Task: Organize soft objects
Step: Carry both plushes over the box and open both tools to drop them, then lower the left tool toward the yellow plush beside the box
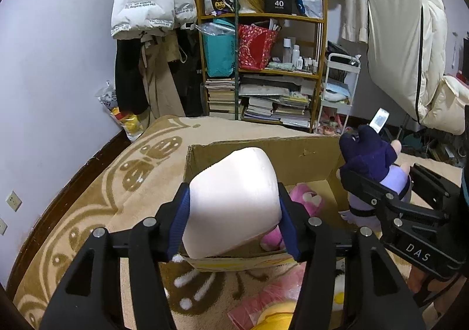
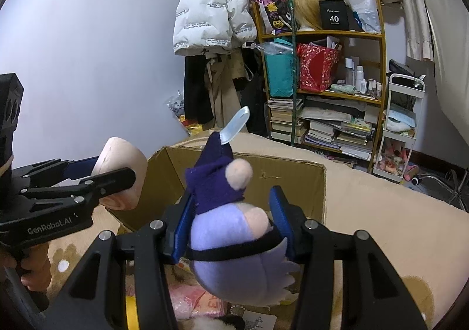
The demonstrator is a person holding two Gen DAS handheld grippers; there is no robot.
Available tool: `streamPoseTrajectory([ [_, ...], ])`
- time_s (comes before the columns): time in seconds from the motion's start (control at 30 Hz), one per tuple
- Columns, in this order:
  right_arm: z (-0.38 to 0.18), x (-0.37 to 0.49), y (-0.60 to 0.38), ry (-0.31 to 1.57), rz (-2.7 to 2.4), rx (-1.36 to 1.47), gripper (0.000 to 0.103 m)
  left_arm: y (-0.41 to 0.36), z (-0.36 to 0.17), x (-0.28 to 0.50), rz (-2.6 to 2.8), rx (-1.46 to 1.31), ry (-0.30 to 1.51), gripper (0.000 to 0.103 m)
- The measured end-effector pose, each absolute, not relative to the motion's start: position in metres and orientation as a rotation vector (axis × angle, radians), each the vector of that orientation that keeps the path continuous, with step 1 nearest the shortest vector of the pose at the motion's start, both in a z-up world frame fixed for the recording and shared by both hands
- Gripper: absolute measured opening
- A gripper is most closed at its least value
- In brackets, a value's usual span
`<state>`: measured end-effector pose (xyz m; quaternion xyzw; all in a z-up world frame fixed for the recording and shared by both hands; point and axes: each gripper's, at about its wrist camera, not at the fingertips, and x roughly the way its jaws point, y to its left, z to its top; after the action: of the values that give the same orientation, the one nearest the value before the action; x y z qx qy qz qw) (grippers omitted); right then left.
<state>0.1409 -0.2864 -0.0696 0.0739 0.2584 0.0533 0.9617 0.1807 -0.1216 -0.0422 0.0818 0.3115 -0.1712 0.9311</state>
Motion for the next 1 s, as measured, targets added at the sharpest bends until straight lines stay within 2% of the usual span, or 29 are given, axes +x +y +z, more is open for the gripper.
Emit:
streamPoseTrajectory([
  [0.2, -0.071, 0.141, -0.290, 0.531, 0.094, 0.159, 0.066, -0.129, -0.046, 0.182, -0.356, 0.191, 0.658, 0.064],
  [0.27, -0.072, 0.139, -0.292, 0.534, 0.088, 0.163, 0.069, -0.130, -0.047, 0.181, -0.343, 0.209, 0.660, 0.074],
  [0.3, -0.072, 0.138, -0.293, 0.534, 0.088, 0.169, 0.073, -0.131, -0.047, 0.180, -0.337, 0.217, 0.659, 0.082],
  [0.33, -0.072, 0.137, -0.293, 0.533, 0.087, 0.171, 0.074, -0.131, -0.046, 0.179, -0.335, 0.218, 0.656, 0.084],
  [0.47, -0.072, 0.135, -0.294, 0.537, 0.079, 0.173, 0.078, -0.129, -0.045, 0.179, -0.326, 0.216, 0.662, 0.086],
  [0.53, -0.069, 0.131, -0.295, 0.536, 0.075, 0.184, 0.084, -0.125, -0.045, 0.179, -0.313, 0.207, 0.680, 0.091],
  [0.73, -0.057, 0.119, -0.295, 0.524, 0.059, 0.202, 0.098, -0.116, -0.040, 0.175, -0.266, 0.221, 0.710, 0.096],
  [1.0, -0.036, 0.091, -0.289, 0.512, 0.051, 0.195, 0.103, -0.099, -0.020, 0.153, -0.250, 0.210, 0.719, 0.099],
])
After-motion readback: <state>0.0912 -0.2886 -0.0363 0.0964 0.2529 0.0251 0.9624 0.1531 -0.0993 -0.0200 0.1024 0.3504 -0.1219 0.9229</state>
